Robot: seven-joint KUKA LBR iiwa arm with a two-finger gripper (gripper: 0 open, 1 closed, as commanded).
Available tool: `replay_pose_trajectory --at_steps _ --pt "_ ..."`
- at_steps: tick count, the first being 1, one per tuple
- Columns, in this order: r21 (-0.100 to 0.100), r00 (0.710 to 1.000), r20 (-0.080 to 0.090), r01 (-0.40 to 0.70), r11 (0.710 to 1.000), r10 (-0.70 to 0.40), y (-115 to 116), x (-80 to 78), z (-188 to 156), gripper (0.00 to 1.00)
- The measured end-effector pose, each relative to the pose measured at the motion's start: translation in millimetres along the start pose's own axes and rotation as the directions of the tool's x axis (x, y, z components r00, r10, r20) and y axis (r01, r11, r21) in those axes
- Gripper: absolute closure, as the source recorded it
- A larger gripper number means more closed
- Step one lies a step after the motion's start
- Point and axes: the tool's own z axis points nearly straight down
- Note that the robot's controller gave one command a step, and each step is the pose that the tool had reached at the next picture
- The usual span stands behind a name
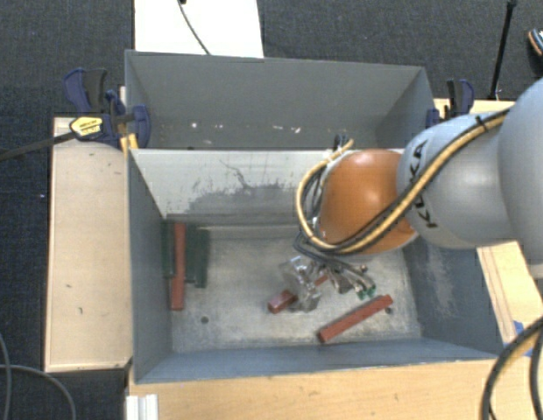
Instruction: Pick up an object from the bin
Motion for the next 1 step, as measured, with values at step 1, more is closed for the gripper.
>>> replay_pose_trajectory --at_steps 1 --pt "0.004 1.0 0.008 0.013 1.0 -0.014 -5.7 -9.7 -147.0 1.0"
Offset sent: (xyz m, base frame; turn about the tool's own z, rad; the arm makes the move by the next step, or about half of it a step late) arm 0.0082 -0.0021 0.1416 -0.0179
